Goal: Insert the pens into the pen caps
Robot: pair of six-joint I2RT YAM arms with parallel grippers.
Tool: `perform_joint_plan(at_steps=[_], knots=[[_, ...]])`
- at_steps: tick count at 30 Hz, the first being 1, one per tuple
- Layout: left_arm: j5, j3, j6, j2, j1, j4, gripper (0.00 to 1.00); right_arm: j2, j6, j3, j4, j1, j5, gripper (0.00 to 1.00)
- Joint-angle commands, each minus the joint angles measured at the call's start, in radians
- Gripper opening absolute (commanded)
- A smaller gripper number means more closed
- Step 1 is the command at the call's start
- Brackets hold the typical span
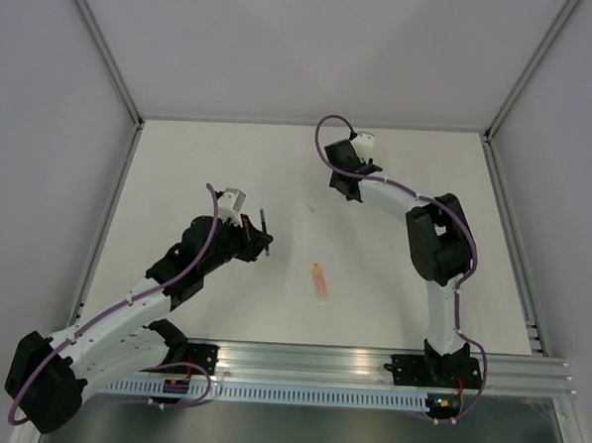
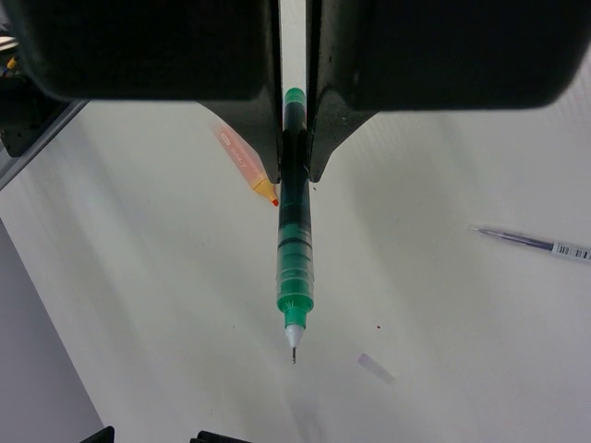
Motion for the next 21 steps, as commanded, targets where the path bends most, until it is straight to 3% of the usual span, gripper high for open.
perform_joint_plan(at_steps=[1, 21], knots=[[-0.03, -0.009, -0.013, -0.018, -0.002, 0.038, 0.02, 0.052, 0.02, 0.074, -0.04, -0.023, -0.031, 0.55], [-0.036, -0.015, -0.018, -0.038, -0.003, 0.042, 0.02, 0.175, 0.048, 0.137, -0.077, -0.033, -0.046, 0.43]])
